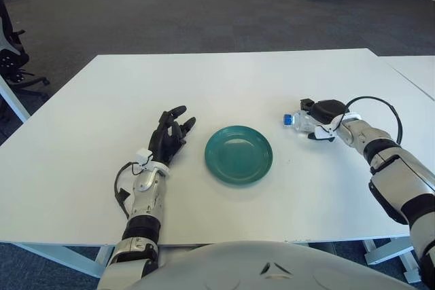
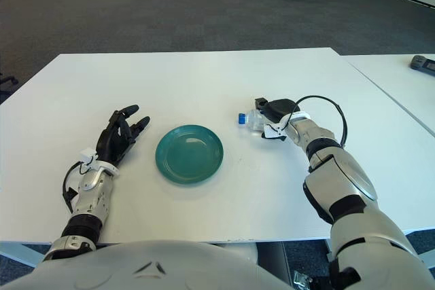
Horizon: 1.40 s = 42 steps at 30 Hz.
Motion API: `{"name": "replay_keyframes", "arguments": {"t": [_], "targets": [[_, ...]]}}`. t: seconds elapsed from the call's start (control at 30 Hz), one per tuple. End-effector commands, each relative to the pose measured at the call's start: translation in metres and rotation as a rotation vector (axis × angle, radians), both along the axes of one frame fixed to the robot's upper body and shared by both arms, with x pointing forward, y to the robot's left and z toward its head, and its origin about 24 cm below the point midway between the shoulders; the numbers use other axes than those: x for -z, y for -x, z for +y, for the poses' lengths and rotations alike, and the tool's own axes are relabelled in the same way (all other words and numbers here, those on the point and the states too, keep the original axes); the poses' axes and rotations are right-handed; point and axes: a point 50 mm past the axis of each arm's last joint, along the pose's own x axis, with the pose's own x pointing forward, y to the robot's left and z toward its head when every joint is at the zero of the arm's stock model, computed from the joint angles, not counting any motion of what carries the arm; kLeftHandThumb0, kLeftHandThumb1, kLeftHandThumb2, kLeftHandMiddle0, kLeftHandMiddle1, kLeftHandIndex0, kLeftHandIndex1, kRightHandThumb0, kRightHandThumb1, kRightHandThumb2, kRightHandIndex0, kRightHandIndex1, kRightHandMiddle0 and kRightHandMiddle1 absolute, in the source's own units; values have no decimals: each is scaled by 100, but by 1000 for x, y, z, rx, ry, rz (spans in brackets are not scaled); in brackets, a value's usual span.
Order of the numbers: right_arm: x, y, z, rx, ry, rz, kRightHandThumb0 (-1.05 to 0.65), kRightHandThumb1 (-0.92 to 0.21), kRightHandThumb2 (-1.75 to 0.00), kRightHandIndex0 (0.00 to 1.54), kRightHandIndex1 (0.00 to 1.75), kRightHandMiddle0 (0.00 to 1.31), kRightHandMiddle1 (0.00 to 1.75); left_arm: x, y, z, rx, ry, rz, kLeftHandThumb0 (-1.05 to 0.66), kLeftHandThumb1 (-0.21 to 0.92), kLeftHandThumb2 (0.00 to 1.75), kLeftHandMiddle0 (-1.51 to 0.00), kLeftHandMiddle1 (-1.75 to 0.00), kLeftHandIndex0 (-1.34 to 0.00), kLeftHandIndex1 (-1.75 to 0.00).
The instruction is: Put the bottle into the plate.
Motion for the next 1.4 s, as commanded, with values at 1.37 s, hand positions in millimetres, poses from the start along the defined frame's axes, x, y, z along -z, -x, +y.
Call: {"name": "replay_keyframes", "arguments": {"t": [1.37], "targets": [[-74,-3,38,-240,-407,-298,49,-25,-139,66,175,89,175,8,1,2,-39,48,67,-85,92,91,-65,-36,-22,-115]]}}
